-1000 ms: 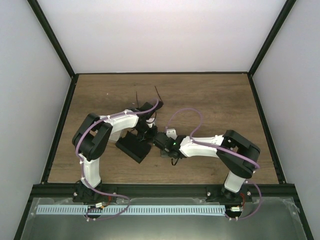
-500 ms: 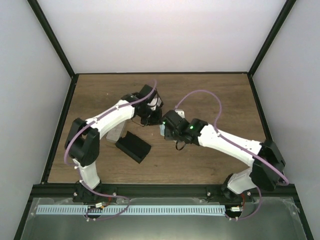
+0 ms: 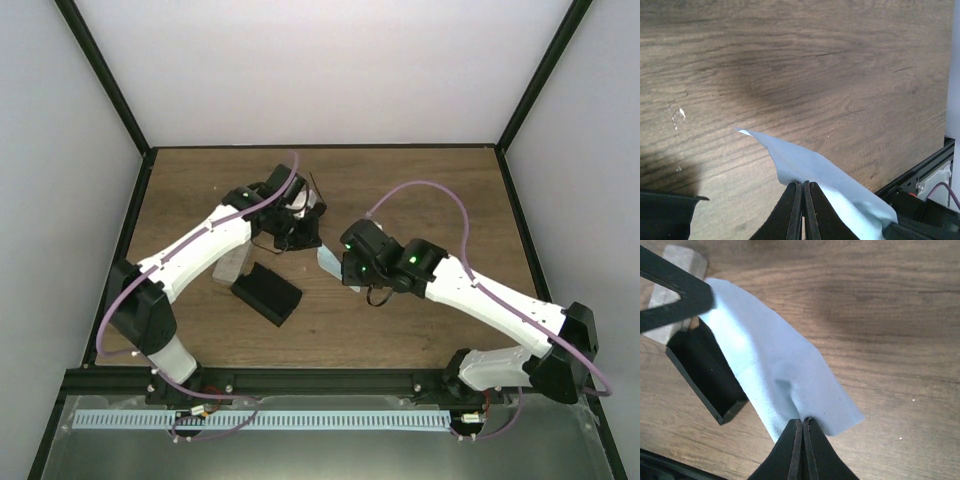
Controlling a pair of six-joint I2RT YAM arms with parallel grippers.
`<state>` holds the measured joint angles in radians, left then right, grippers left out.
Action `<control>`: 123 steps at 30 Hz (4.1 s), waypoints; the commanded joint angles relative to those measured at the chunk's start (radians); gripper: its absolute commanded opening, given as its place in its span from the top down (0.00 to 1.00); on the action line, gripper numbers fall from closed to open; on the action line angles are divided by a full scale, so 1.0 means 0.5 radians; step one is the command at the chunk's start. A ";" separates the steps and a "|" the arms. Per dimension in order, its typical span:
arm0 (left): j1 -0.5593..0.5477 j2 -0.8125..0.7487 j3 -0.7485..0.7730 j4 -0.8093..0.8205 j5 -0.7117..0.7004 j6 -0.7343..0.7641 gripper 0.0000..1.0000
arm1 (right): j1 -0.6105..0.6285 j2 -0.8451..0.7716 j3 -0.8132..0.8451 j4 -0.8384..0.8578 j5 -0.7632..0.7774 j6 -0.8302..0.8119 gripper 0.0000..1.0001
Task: Organize the sunglasses
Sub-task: Adjust the glasses cleaning cloth at the center of the board.
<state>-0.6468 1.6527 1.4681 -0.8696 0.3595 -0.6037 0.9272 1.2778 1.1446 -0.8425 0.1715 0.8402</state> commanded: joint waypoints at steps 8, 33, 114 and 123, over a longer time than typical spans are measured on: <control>-0.012 0.195 0.118 -0.047 -0.040 -0.005 0.96 | -0.248 0.082 -0.089 -0.059 -0.229 -0.073 0.99; -0.001 0.970 0.772 -0.007 -0.005 0.147 0.96 | -0.660 0.565 -0.124 0.175 -0.197 -0.374 0.99; 0.398 0.802 0.245 0.206 0.019 0.176 0.45 | -0.725 1.229 0.337 0.291 -0.310 -0.540 0.99; 0.398 0.797 0.211 0.228 0.029 0.175 0.45 | -0.720 1.150 0.423 0.242 -0.314 -0.538 0.99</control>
<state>-0.4503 2.0502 1.5940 -0.7746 0.3614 -0.5228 0.5690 1.8935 1.2942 -0.6991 0.0002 0.5724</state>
